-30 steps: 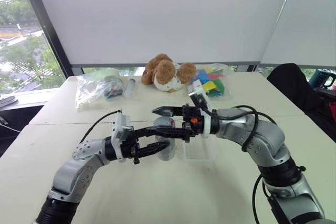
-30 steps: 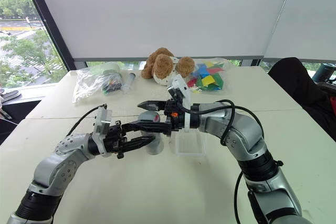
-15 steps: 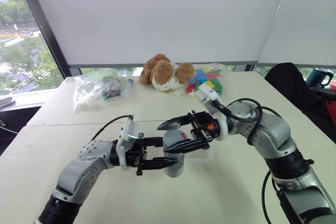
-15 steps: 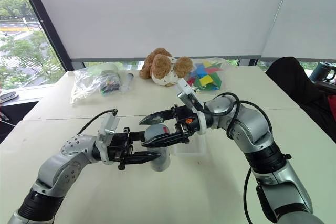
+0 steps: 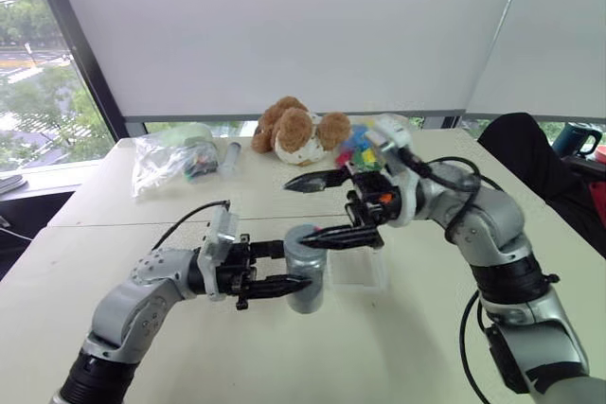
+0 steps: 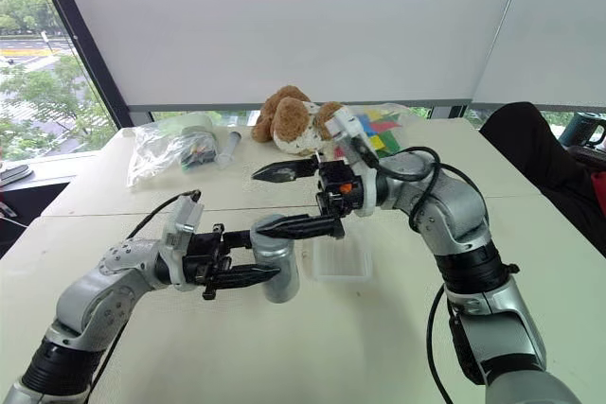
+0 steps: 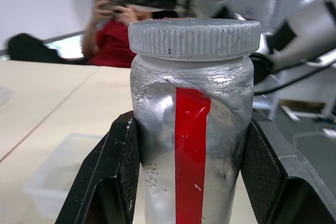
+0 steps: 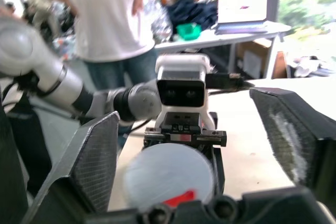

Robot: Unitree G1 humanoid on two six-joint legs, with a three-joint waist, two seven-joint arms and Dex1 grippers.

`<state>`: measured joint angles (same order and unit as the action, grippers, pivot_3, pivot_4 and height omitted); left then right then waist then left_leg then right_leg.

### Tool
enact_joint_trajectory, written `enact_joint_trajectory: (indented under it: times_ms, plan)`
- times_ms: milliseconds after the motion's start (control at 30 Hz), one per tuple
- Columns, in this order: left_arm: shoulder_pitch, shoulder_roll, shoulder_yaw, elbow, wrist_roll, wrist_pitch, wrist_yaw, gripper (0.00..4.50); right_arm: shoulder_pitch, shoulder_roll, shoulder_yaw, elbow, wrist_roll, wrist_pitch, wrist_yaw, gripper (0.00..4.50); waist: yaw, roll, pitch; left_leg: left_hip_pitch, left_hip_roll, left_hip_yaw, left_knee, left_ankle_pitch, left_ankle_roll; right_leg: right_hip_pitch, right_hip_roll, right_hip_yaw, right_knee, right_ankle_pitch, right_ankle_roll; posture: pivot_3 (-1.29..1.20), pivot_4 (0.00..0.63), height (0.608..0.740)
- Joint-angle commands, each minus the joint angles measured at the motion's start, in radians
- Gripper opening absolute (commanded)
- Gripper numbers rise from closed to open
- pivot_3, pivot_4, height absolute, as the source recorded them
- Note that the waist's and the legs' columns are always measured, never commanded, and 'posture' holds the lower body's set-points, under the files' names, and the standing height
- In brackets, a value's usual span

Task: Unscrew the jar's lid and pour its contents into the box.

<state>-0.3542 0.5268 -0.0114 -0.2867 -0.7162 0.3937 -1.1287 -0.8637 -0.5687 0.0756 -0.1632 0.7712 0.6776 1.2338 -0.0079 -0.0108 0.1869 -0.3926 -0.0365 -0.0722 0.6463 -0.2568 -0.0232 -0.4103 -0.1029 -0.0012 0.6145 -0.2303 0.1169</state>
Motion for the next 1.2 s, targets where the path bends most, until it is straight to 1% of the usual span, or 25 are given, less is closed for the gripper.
enact_joint_trajectory:
  times_ms: [33, 200, 333, 500, 800, 933, 1200]
  plan:
    - [0.017, -0.035, 0.049, 0.046, 0.057, -0.088, 0.066, 2.03, 0.047, -0.032, -0.023, -0.071, 0.011, 0.059, -0.057, 4.46, -0.001, 0.000, 0.000, 0.000, 0.000, 0.000, 0.000, 0.000, 0.000, 0.000, 0.000, 0.000, 0.000, 0.000, 0.000, 0.00, 0.150, 0.740]
    - [0.015, -0.068, 0.031, 0.054, 0.083, -0.113, 0.087, 2.03, 0.068, 0.003, 0.020, -0.091, -0.054, 0.034, -0.128, 4.46, -0.006, 0.000, 0.000, 0.000, 0.000, 0.001, 0.000, 0.000, 0.000, -0.001, 0.000, 0.000, 0.000, 0.000, -0.001, 0.00, 0.150, 0.740]
    - [0.014, -0.075, 0.015, 0.044, 0.086, -0.112, 0.079, 2.03, 0.051, 0.043, 0.048, -0.079, -0.089, 0.025, -0.169, 4.46, -0.004, 0.000, 0.000, 0.000, 0.000, 0.001, 0.000, 0.000, 0.000, -0.001, 0.000, 0.000, 0.000, 0.000, 0.000, 0.00, 0.150, 0.740]
    - [0.018, -0.077, 0.005, 0.027, 0.074, -0.103, 0.074, 2.03, 0.022, 0.076, 0.079, -0.055, -0.120, 0.024, -0.187, 4.46, -0.003, 0.000, 0.000, 0.000, 0.000, 0.001, 0.000, 0.000, 0.000, -0.001, 0.000, 0.000, 0.000, 0.000, 0.000, 0.00, 0.150, 0.740]
    - [0.033, -0.063, 0.004, -0.014, 0.062, -0.093, 0.068, 2.03, -0.024, 0.128, 0.087, 0.010, -0.155, 0.013, -0.203, 4.46, -0.005, 0.000, 0.000, 0.000, 0.000, 0.000, 0.000, 0.000, 0.000, -0.001, 0.000, 0.000, 0.000, 0.000, 0.000, 0.00, 0.150, 0.740]
    - [0.031, -0.053, 0.004, -0.018, 0.062, -0.098, 0.060, 2.03, -0.033, 0.125, 0.078, 0.035, -0.168, -0.002, -0.189, 4.46, -0.004, 0.001, 0.000, 0.000, 0.000, 0.000, 0.000, 0.000, 0.000, -0.001, 0.000, 0.000, 0.000, 0.000, 0.000, 0.00, 0.150, 0.740]
    - [0.027, -0.051, 0.005, -0.015, 0.063, -0.116, 0.056, 2.03, -0.007, 0.073, 0.037, 0.069, -0.165, -0.011, -0.150, 4.46, -0.005, 0.001, 0.000, 0.000, 0.000, 0.000, 0.000, 0.000, 0.000, -0.001, 0.000, 0.000, 0.000, 0.000, 0.000, 0.00, 0.150, 0.740]
